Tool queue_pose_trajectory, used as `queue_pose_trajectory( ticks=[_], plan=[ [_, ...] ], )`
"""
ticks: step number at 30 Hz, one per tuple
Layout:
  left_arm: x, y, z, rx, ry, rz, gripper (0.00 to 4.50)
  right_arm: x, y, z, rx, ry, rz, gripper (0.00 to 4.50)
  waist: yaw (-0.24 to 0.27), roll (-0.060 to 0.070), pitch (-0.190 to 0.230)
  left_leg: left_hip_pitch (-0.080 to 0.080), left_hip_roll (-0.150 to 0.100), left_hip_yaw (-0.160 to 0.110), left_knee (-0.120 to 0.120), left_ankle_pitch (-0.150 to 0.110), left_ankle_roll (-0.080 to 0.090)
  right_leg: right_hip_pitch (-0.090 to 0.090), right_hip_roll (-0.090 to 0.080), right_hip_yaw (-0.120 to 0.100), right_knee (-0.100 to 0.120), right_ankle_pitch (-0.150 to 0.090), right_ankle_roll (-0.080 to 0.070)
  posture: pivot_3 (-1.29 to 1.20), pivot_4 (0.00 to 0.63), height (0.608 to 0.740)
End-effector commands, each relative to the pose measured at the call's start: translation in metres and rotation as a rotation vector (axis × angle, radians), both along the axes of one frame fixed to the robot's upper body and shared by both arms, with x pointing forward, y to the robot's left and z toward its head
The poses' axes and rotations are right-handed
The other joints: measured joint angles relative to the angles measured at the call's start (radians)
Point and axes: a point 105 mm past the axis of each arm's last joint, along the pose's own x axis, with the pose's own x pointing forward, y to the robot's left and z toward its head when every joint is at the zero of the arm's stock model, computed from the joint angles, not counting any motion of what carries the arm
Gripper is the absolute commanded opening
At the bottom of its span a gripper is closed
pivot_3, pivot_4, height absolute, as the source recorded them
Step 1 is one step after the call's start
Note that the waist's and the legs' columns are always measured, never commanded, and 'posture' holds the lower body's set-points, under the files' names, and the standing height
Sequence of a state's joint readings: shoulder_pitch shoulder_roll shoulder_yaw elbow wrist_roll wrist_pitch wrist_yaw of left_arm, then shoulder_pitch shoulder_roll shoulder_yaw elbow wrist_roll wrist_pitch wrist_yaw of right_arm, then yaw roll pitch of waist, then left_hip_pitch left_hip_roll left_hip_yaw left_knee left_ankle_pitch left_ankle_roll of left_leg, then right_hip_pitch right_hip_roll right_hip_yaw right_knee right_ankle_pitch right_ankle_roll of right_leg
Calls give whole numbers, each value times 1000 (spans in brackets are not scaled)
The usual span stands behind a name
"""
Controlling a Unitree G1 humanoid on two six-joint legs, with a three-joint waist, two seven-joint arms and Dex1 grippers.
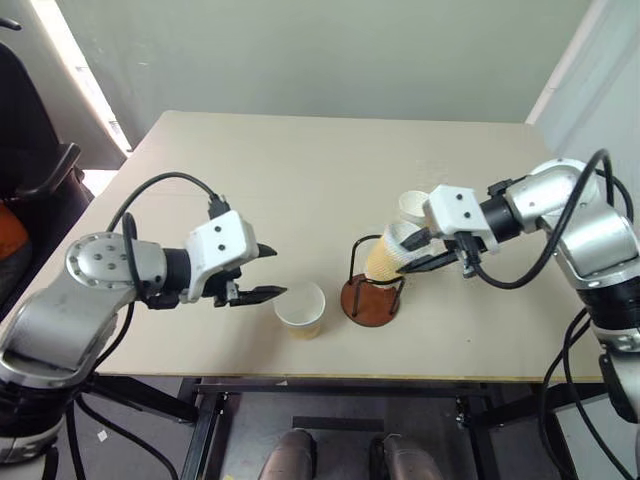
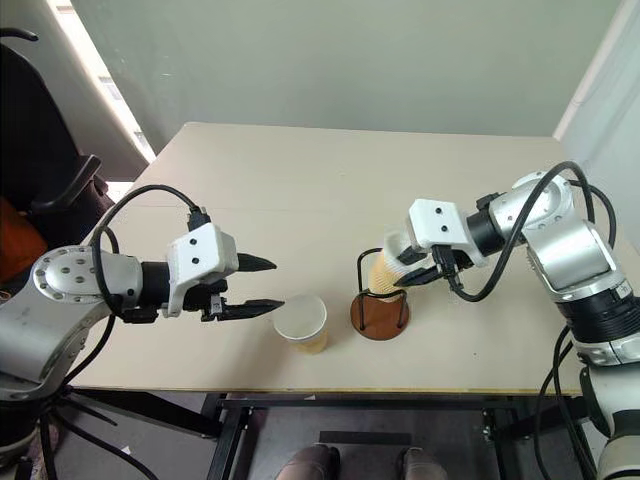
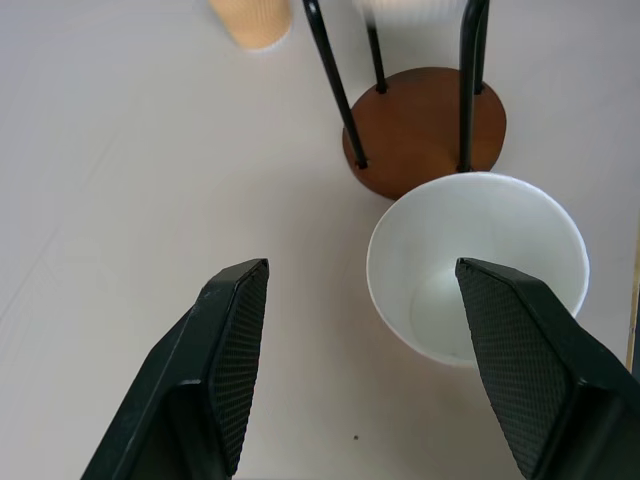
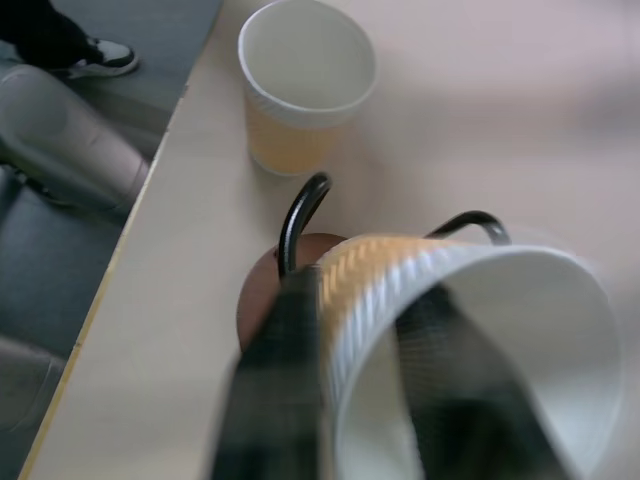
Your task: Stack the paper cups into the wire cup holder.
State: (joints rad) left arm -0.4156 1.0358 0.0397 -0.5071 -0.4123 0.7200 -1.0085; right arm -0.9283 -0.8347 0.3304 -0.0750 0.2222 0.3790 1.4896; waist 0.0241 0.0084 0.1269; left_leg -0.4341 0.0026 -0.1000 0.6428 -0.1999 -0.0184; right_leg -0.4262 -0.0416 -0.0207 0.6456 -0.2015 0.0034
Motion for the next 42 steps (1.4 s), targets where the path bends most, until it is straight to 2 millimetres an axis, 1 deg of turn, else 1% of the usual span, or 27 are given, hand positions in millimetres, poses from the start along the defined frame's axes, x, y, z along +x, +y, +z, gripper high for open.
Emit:
queue_pose_trajectory(
  ticks=[1, 3, 4, 5, 6, 7, 8, 9, 11, 12, 13, 15, 17, 19, 21, 23, 27, 28, 30, 33, 38, 39, 41, 42],
  plan=[
    [-3, 0, 10, 1, -42, -1, 3221, 4, 1, 14, -5, -76, 7, 2304, 0, 0, 0, 0, 0, 0, 0, 0, 0, 0, 0, 0, 0, 0, 0, 0, 150, 740],
    [-1, 1, 11, -5, -53, 8, 3221, 6, 0, 20, 4, -95, 1, 2964, 1, 0, 0, 0, 0, 0, 0, 0, 0, 0, 0, 0, 0, 0, -1, 0, 150, 740],
    [1, 1, 13, -11, -64, 18, 3221, 7, 0, 27, 24, -110, 4, 3355, 1, 0, 0, 0, 0, -1, 0, 0, 0, 0, 0, 0, 0, 0, -1, 0, 150, 740],
    [5, 1, 15, -14, -84, 30, 3221, 7, 1, 38, 64, -127, 8, 3712, 0, 0, 0, 0, 0, -1, 0, 0, 0, 0, 0, 0, 0, 0, -1, 0, 150, 740],
    [15, 3, 21, -30, -138, 70, 3221, 20, -1, 57, 133, -174, -47, 4029, 0, 0, 0, 0, 0, -1, 0, 0, 0, 0, 0, 0, 0, 0, -1, 0, 150, 740],
    [25, 4, 27, -50, -183, 110, 3221, 34, -5, 71, 178, -220, -108, 4029, 0, 1, 1, 0, 0, -1, 0, 0, -1, 0, 0, 0, 0, 0, -1, 0, 150, 740],
    [33, 5, 32, -72, -216, 147, 3221, 49, -11, 78, 200, -258, -173, 4029, 0, 1, 1, 0, 0, 0, 0, 1, -1, -1, 0, 0, 0, 1, -1, 0, 150, 740],
    [40, 4, 36, -97, -233, 174, 3221, 66, -19, 77, 191, -291, -249, 4029, 3, 1, 1, -1, 0, -1, -3, 2, -4, -2, 0, 0, 0, 2, -3, 0, 150, 740],
    [54, 1, 37, -128, -249, 224, 3221, 95, -31, 66, 141, -335, -358, 4029, 6, -1, -1, 0, 0, -1, -7, 4, -7, -3, -1, -1, -1, 4, -5, 0, 150, 740],
    [61, 0, 36, -132, -252, 254, 3221, 106, -36, 58, 110, -352, -394, 4029, 8, -2, -1, 1, 0, -2, -8, 4, -7, -2, -2, -2, -1, 4, -5, 0, 150, 740],
    [66, 0, 35, -132, -255, 274, 3221, 113, -38, 54, 92, -363, -410, 4029, 8, -2, -1, 4, 0, -2, -9, 4, -8, 1, -2, -2, -1, 4, -5, 0, 150, 740],
    [74, -4, 30, -149, -236, 298, 3221, 126, -41, 37, 44, -356, -443, 4029, 6, -1, 0, 7, -1, -2, -11, 3, -9, 2, -2, -2, 0, 4, -6, 0, 150, 740],
    [78, -7, 25, -139, -224, 308, 3221, 132, -43, 23, 8, -329, -454, 4029, 6, 0, 0, 6, 0, -2, -12, 4, -10, 1, -2, -2, 0, 5, -5, 0, 150, 740],
    [80, -10, 25, -152, -222, 309, 3221, 140, -46, 14, -3, -331, -501, 4029, 6, 1, 1, 3, 0, -1, -13, 4, -9, -3, -2, -2, 1, 8, 1, 0, 150, 740],
    [78, -15, 25, -175, -212, 296, 3221, 146, -48, 7, -11, -344, -547, 4029, 6, 2, 1, -1, 1, -1, -13, 6, -7, -8, -2, -2, 1, 9, 3, 0, 150, 740],
    [75, -19, 23, -180, -200, 279, 3221, 151, -50, -1, -25, -360, -578, 4029, 6, 2, 1, -3, 1, -1, -13, 7, -9, -9, -1, -4, 1, 9, 2, 0, 150, 740],
    [67, -21, 20, -176, -183, 253, 3221, 152, -47, -14, -34, -340, -583, 4029, 6, 2, 1, -3, 2, 0, -13, 5, -12, -9, -1, -4, 0, 8, 2, 0, 150, 740],
    [66, -22, 21, -180, -181, 248, 3221, 152, -47, -16, -39, -341, -581, 3655, 6, 2, 1, -4, 2, 0, -13, 5, -13, -9, -1, -4, 0, 8, 2, 0, 150, 740],
    [62, -23, 24, -205, -178, 225, 3221, 150, -45, -18, -41, -325, -565, 3105, 6, 2, 1, -5, 2, 1, -13, 5, -13, -9, -1, -4, 0, 8, 2, 0, 150, 740],
    [60, -23, 26, -225, -174, 218, 3221, 149, -43, -20, -40, -307, -552, 2027, 7, 2, 1, -5, 2, 1, -12, 4, -13, -9, -1, -4, 0, 8, 2, 0, 150, 740],
    [56, -30, 31, -273, -157, 187, 3221, 147, -44, -24, -61, -304, -539, 244, 8, 2, 1, -4, 2, 1, -12, 2, -12, -9, -1, -4, -1, 8, 1, 0, 150, 740],
    [55, -31, 33, -277, -158, 183, 3221, 147, -45, -23, -64, -308, -534, 37, 8, 2, 1, -4, 2, 1, -12, 2, -12, -9, -1, -4, 0, 8, 1, 0, 150, 740],
    [56, -31, 36, -289, -163, 179, 3221, 145, -44, -16, -56, -315, -503, 37, 8, 2, 1, -3, 2, 1, -12, 2, -12, -9, -1, -4, 1, 8, 1, 0, 150, 740],
    [56, -31, 38, -293, -168, 171, 3221, 143, -43, -7, -36, -322, -490, 37, 8, 2, 1, -3, 3, 1, -13, 2, -12, -9, -1, -4, 1, 8, 1, 0, 150, 740]
  ],
)
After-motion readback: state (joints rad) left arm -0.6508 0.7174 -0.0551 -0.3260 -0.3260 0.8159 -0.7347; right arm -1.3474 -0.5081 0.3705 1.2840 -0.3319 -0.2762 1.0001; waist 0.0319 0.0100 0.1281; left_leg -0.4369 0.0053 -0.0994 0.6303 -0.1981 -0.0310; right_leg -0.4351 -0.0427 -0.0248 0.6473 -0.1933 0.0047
